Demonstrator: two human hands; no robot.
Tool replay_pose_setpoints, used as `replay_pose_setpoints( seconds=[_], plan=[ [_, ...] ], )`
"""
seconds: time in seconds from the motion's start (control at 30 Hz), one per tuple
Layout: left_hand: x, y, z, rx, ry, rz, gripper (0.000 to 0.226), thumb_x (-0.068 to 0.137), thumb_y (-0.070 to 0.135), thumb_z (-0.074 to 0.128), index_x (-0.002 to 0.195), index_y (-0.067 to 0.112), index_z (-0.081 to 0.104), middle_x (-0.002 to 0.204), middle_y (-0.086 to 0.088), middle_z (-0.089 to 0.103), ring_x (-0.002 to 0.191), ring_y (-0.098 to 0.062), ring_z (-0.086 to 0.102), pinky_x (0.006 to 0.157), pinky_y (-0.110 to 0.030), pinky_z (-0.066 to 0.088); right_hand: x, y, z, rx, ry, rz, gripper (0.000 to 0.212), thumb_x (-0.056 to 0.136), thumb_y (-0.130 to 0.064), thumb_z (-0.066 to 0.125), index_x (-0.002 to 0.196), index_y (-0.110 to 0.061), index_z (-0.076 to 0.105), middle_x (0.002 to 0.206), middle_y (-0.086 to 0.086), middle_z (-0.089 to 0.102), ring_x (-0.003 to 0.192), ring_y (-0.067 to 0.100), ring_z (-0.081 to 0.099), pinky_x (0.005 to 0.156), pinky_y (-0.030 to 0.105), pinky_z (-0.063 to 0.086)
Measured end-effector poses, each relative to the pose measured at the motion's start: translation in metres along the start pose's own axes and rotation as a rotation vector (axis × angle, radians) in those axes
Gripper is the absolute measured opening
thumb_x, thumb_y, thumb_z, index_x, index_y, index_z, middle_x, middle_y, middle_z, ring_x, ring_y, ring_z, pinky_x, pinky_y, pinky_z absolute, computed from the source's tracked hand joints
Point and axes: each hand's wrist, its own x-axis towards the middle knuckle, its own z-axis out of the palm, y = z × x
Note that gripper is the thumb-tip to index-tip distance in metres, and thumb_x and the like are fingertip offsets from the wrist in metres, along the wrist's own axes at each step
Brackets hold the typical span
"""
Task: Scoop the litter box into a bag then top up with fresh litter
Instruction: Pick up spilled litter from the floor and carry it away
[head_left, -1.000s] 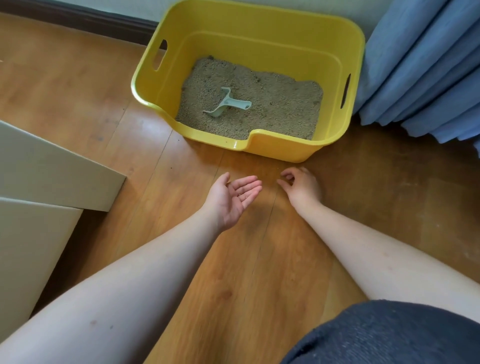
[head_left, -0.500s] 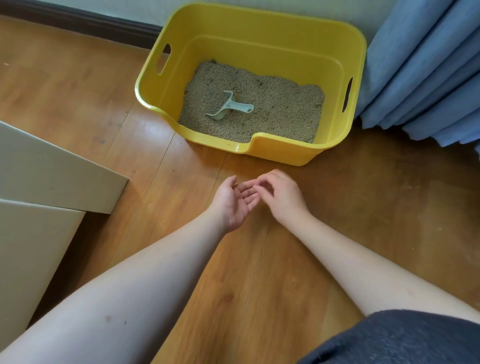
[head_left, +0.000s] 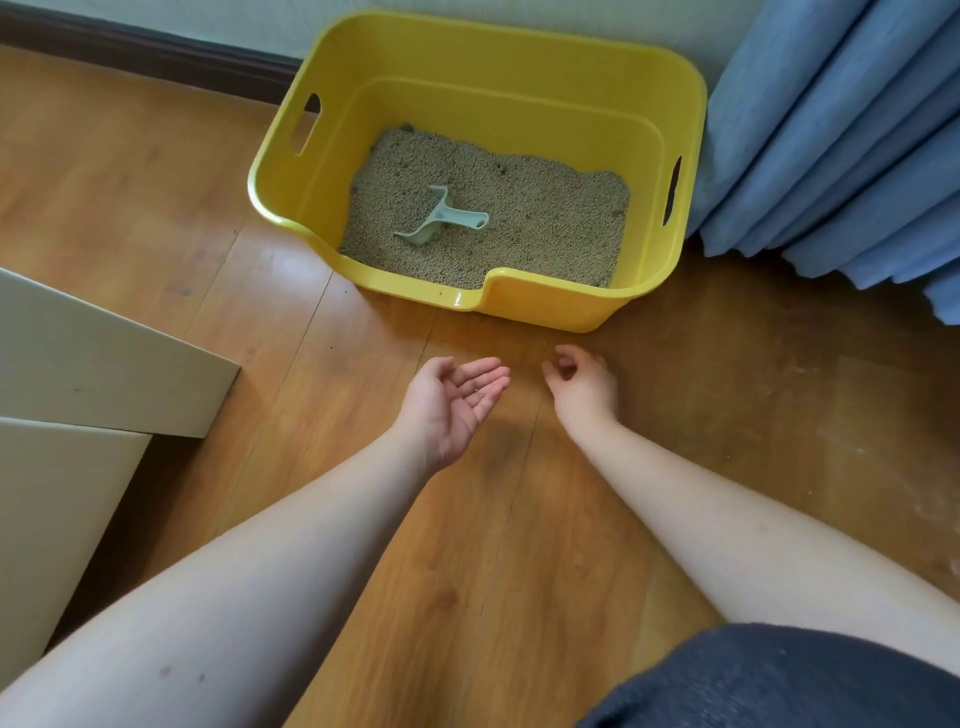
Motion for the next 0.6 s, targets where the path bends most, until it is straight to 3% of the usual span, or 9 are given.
replay_pose_setpoints(
  seconds=[0.13,0.33,0.6],
  plan=[
    [-0.006,0.011,-0.008,-0.024,-0.001,0.036,0.05,0.103,0.026,0.028,0.104,-0.009,0.064,0.102,-0.026,0.07,0.104,-0.033,0.065,0.093,-0.035,0.051,0.008,-0.015,0.014,0.043,0.073,0.08,0.029,0.088,-0.028,0.063,0.117,-0.02,0.063,0.113,0.001,0.058,0.099,0.019,0.058,0.085,0.03,0.046],
    [-0.012,0.019,-0.021,-0.05,0.012,0.059,0.05,0.102,0.025,0.028,0.102,-0.008,0.065,0.098,-0.025,0.072,0.1,-0.032,0.067,0.088,-0.034,0.054,0.016,-0.025,0.026,0.051,0.198,0.226,0.022,0.086,-0.035,0.065,0.105,-0.023,0.066,0.111,-0.002,0.059,0.101,0.02,0.059,0.079,0.029,0.044],
    [-0.019,0.014,-0.024,-0.047,0.027,0.038,0.05,0.101,0.022,0.026,0.098,-0.01,0.064,0.098,-0.027,0.068,0.098,-0.034,0.065,0.095,-0.036,0.049,0.026,-0.023,0.028,-0.044,0.165,0.259,0.017,0.089,-0.035,0.062,0.1,-0.024,0.068,0.116,0.003,0.059,0.102,0.024,0.06,0.075,0.029,0.04]
  ],
)
